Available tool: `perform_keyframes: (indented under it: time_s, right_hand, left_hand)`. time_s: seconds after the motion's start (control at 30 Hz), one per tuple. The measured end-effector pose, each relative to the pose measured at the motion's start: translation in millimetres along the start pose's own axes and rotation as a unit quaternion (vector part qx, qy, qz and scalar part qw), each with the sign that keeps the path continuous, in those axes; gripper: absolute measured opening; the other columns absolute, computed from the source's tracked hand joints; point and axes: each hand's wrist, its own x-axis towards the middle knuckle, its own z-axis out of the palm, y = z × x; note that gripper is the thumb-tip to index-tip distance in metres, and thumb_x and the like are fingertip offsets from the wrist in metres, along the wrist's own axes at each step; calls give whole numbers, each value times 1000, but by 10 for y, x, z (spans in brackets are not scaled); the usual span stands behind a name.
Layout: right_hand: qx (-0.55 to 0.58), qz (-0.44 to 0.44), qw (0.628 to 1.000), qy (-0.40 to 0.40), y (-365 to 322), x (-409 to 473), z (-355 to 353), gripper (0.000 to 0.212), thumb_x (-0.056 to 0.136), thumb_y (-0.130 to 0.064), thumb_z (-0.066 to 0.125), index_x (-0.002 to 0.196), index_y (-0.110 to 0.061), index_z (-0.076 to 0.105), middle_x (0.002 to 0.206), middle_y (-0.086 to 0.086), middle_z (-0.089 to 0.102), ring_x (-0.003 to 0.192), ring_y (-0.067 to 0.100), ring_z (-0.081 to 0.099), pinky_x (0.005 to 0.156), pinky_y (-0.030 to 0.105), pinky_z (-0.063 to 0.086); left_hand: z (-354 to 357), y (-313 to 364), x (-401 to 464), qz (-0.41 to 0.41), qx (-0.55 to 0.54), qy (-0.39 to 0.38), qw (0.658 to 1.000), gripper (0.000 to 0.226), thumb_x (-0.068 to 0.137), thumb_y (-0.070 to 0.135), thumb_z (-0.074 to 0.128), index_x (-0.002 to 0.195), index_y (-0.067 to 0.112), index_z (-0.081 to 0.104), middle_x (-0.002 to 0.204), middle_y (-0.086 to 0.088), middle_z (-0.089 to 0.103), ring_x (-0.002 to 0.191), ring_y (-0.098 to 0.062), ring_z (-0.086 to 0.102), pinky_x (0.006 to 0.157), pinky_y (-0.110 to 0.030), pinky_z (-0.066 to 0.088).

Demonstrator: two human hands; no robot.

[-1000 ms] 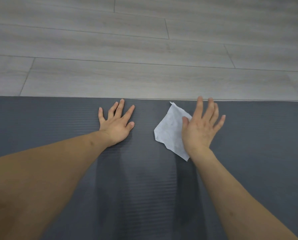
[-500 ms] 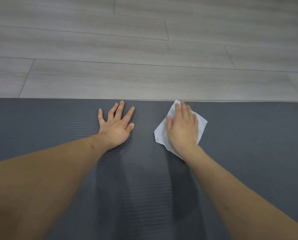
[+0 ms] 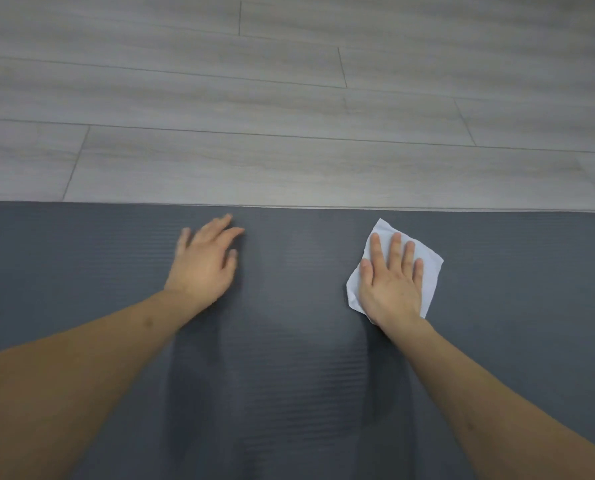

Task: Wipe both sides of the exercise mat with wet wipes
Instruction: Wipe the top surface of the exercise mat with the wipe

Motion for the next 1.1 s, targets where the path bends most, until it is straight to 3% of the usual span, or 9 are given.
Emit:
perform_keyframes:
  time_s: [0.1,0.17,0.3,0.4,0.5,0.63,0.73,0.83,1.1]
  right_hand:
    - [-3,-37,999,-8,-365,142,2,61,107,-48,9,164,-35,-9,173,5,-15,158,30,-18,127,52,-8]
    - [-9,-119,993,-17,-873,192,46,61,108,-47,12,165,-34,-6,173,4,-14,158,31,-18,127,52,-9]
    - [-18,-280,959,-27,-2017,85,209,60,108,-49,13,165,-35,0,173,0,-13,157,27,-20,126,50,-12]
    - [-18,-312,949,-31,-2026,84,224,59,107,-53,14,164,-40,4,173,-4,-9,158,22,-16,126,47,-11]
    - [-10,-278,960,-29,-1389,246,116,59,107,-58,17,163,-44,8,173,-7,-5,159,21,-10,128,46,-7]
    - [-20,-111,993,-15,-156,478,-144,61,105,-59,14,163,-44,2,173,-6,-8,160,21,-9,128,47,-4]
    - [-16,-53,998,-20,81,471,-169,61,105,-56,12,163,-43,-1,173,-4,-11,159,23,-14,127,49,-6]
    - [-9,-68,998,-7,-357,394,-82,61,106,-51,10,164,-39,0,173,-1,-10,158,28,-14,127,52,-5]
    - [-45,-331,942,-27,-2437,-143,314,59,107,-52,7,164,-39,-1,173,-1,-12,158,27,-19,126,52,-10]
  left_hand:
    - [-109,-438,-254,-141,53,61,987,43,105,36,39,148,32,46,166,2,28,154,-18,20,122,-58,9]
    - [-85,-546,-323,-148,72,54,985,48,107,41,33,154,34,36,169,4,19,156,-17,9,124,-54,2]
    - [-71,-559,-290,-148,59,78,984,48,106,28,33,153,28,38,168,6,23,156,-13,12,126,-49,2]
    - [-61,-590,-286,-152,74,72,983,47,106,30,31,153,31,37,168,9,21,156,-10,10,125,-49,3]
    - [-64,-588,-276,-156,90,60,982,48,107,34,30,154,33,36,169,10,18,156,-9,9,125,-50,3]
    - [-79,-580,-250,-164,107,14,981,53,107,41,21,160,35,21,170,11,4,156,-10,-2,123,-52,-3]
    - [-114,-578,-171,-171,121,-51,976,57,106,46,16,162,37,6,170,11,-10,156,-13,-12,122,-55,-7]
    - [-208,-589,-81,-185,118,-130,967,60,106,50,14,161,38,-7,167,10,-24,154,-16,-22,121,-58,-12]
    - [-323,-616,-14,-182,92,-197,959,63,105,52,15,158,41,-17,162,11,-35,150,-16,-33,118,-58,-20]
